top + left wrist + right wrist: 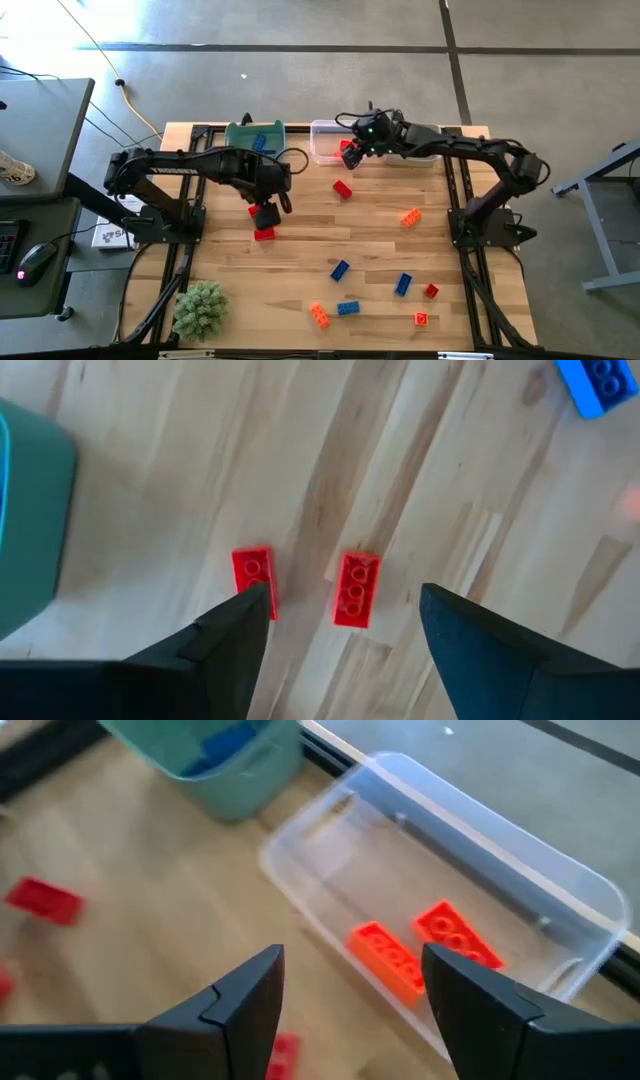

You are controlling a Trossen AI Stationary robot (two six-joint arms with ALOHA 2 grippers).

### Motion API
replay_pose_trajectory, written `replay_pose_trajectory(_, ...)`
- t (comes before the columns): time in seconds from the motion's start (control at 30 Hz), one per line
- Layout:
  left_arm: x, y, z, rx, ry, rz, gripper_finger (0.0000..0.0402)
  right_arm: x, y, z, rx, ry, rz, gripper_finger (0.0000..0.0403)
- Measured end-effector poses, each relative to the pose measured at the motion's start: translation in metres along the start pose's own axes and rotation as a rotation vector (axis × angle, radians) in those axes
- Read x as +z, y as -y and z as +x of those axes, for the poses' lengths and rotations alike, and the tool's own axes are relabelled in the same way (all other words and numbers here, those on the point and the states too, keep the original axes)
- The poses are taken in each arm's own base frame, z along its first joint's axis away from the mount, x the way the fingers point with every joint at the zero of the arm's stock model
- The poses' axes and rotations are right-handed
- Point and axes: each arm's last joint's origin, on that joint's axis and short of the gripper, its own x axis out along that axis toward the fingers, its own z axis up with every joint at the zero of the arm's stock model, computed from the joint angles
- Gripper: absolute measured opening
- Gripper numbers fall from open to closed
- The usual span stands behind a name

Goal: Sort & place blocks by color
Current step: Put the red game piece into the gray bin

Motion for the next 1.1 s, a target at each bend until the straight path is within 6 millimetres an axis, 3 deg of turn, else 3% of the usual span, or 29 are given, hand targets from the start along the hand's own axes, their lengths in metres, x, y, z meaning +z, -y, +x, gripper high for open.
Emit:
replay_pose_trajectory(0.17,-0.006,0.013,0.003,-0.008,-0.009,0.058,0.0244,-0.002,-0.02,-0.019,0.058,0.016,0.0,0.0226)
replay_pose_trajectory(0.33,-0.021,0.023,0.026,0.019,-0.085,0.108,0.0244,-0.006,-0.037,-0.03,0.105,0.017,0.021,0.0226)
replay_pose_trajectory(0.73,-0.055,0.039,0.092,0.047,-0.123,0.207,0.0243,-0.022,-0.068,-0.037,0.148,-0.03,0.007,0.0226)
replay_pose_trajectory(1.1,-0.077,0.04,0.126,0.088,-0.097,0.251,0.0243,-0.034,-0.079,-0.04,0.088,-0.063,-0.014,0.0226)
